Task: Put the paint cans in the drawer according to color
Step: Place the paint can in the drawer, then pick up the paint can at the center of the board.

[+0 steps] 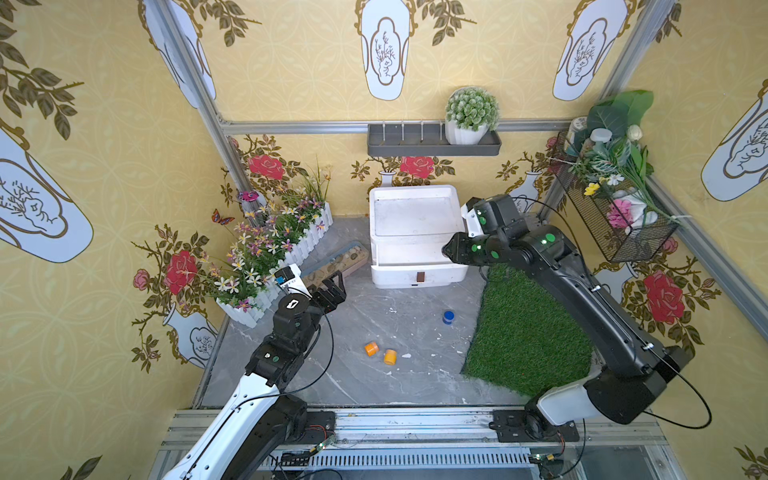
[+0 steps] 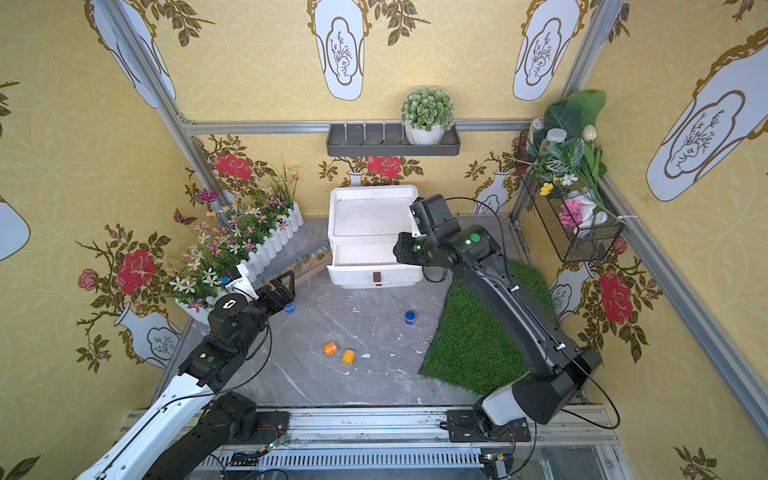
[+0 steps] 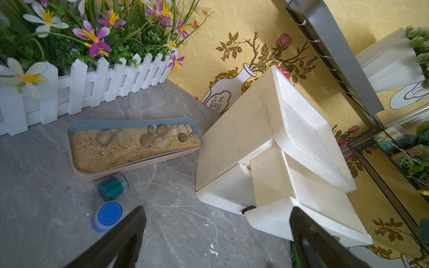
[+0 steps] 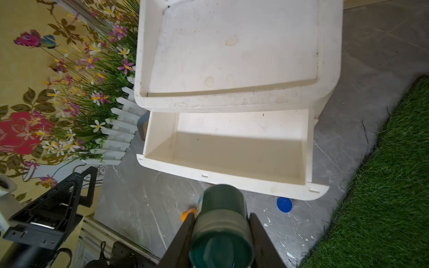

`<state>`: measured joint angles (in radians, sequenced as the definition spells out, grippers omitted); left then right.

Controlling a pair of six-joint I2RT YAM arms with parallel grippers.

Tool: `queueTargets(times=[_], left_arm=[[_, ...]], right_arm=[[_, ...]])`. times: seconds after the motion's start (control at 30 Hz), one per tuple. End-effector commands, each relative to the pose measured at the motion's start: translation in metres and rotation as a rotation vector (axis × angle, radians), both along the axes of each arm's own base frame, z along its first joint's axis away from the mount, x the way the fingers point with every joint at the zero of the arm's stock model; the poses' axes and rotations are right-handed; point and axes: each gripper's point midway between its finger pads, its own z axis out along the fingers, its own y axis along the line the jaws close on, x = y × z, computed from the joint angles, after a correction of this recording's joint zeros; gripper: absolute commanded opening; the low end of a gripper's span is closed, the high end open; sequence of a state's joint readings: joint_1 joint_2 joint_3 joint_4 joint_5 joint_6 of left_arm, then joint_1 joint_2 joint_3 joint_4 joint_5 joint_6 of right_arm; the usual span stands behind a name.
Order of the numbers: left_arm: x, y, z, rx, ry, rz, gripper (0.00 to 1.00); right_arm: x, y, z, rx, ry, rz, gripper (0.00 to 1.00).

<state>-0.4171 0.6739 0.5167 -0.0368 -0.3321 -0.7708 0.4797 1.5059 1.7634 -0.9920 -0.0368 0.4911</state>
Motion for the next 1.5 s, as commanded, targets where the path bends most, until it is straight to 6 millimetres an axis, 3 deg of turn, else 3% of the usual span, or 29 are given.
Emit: queueTargets(times=[0.0,0.27,0.57,0.73,0.8,0.9,0.97,1.07,1.23,1.37,1.47], left_arm=[[-0.002,-0.002,-0.008,-0.003,0.022,-0.010,0.98],[0.006,-0.009,-0.008,0.012,0.023,-0.039,0.98],[0.010,-0.013,-0.007,0.052,0.028,-0.058,0.98],[0.016,-0.012,-0.014,0.140,0.080,-0.077,0.98],[0.020,-0.011,-0.024,0.195,0.129,-0.102,0.98],[0.029,-0.005,-0.046,0.235,0.233,-0.134,0.97],[0.034,0.001,-0.066,0.258,0.323,-0.153,0.96],[0.040,0.016,-0.098,0.338,0.464,-0.143,0.94],[0.052,0.043,-0.140,0.486,0.664,-0.090,0.82],[0.065,0.045,-0.160,0.477,0.742,-0.064,0.70],[0.073,0.044,-0.164,0.413,0.733,-0.012,0.68]], right_arm=[[0.004,-0.010,-0.017,-0.116,0.053,-0.003,0.30],[0.029,-0.011,-0.041,-0.198,0.081,-0.028,0.39],[0.049,-0.005,-0.035,-0.185,0.070,-0.026,0.52],[0.029,-0.012,0.006,-0.110,-0.075,-0.017,0.53],[0.010,-0.022,0.030,-0.041,-0.214,-0.029,0.53],[-0.022,-0.044,0.036,0.062,-0.392,-0.087,0.58],[-0.044,-0.063,0.018,0.123,-0.478,-0.150,0.64],[-0.068,-0.089,-0.032,0.179,-0.454,-0.263,0.66],[-0.088,-0.102,-0.110,0.232,-0.283,-0.357,0.66],[-0.086,-0.101,-0.119,0.228,-0.263,-0.363,0.66],[-0.081,-0.097,-0.115,0.210,-0.249,-0.341,0.66]])
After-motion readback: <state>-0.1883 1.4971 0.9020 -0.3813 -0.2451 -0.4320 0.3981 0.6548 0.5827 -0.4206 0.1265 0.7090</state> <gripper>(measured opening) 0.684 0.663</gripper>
